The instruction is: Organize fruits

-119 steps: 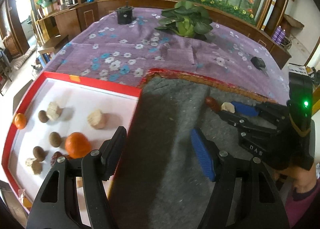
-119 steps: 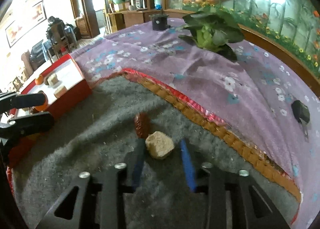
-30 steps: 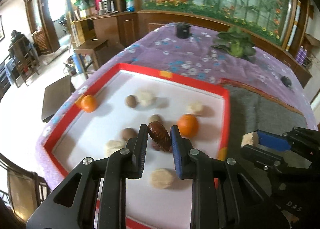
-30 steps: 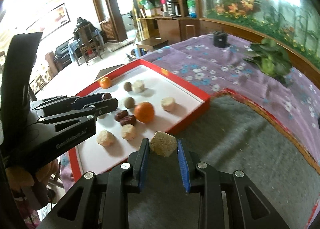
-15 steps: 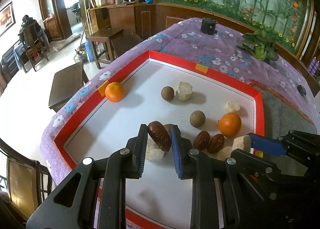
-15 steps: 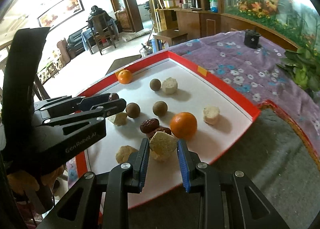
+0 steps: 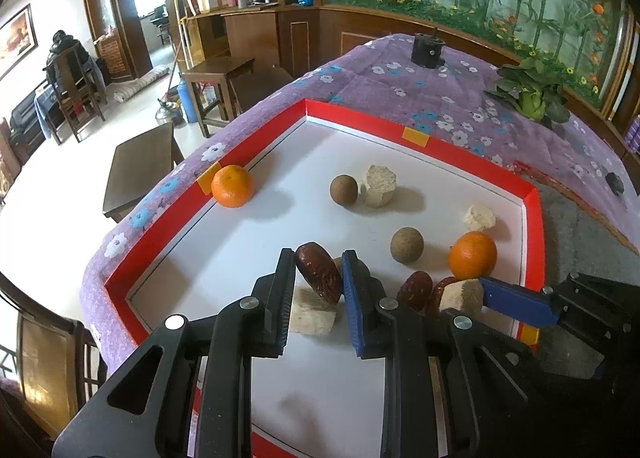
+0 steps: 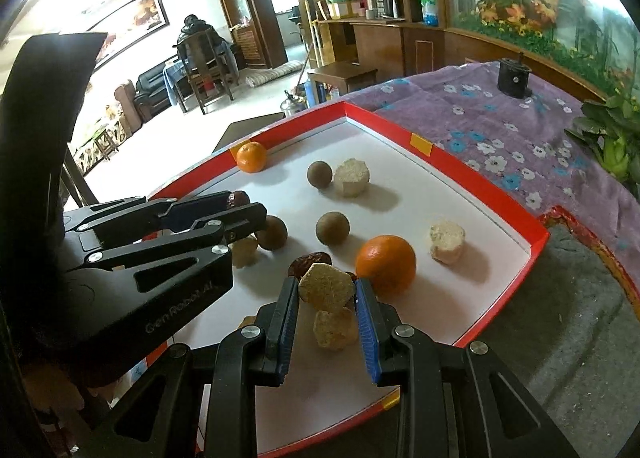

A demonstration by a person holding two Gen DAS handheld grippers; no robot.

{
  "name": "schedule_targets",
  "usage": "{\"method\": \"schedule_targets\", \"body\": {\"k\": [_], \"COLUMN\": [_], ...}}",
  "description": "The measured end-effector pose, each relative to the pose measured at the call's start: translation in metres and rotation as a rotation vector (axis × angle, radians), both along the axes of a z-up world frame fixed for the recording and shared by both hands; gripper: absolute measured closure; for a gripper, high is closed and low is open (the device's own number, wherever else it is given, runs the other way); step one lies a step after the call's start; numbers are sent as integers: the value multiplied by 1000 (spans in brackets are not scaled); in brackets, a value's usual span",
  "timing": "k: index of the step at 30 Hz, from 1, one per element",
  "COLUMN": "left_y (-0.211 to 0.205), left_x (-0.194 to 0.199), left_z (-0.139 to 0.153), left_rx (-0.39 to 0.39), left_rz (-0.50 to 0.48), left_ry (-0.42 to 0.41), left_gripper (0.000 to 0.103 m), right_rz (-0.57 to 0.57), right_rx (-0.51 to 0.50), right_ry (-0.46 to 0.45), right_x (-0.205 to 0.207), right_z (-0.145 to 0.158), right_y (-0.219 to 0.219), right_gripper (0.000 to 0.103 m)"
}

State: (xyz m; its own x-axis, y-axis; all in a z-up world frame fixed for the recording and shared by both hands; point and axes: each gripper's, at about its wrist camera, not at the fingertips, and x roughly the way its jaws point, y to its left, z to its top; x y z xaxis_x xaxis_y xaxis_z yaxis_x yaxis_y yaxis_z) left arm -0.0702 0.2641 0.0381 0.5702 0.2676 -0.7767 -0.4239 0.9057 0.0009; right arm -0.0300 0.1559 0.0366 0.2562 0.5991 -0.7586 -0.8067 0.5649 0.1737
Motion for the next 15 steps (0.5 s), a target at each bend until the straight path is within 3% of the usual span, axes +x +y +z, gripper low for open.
{"method": "schedule_targets", "body": {"k": [6,7,10,15], "left_y": [-2,-2,-7,-15], "left_x": [-1,-2,-6,-19], "left_z": [-1,0,3,18], "left_rx": [38,41,74,121], "left_rz": [17,15,18,29], "left_ry": [9,10,-6,-69], "left_gripper": [79,75,44,41], "right_rz": [-13,-17,-34,-74], "right_rx": [49,52,55,55], "right_ry": [-7,-10,-24,-56], "right_x": [-4,-6,-8,-14], "right_z": [13,15,18,21], "right_y": [-12,-14,-23,-42], "right_gripper": [69,68,67,66]}}
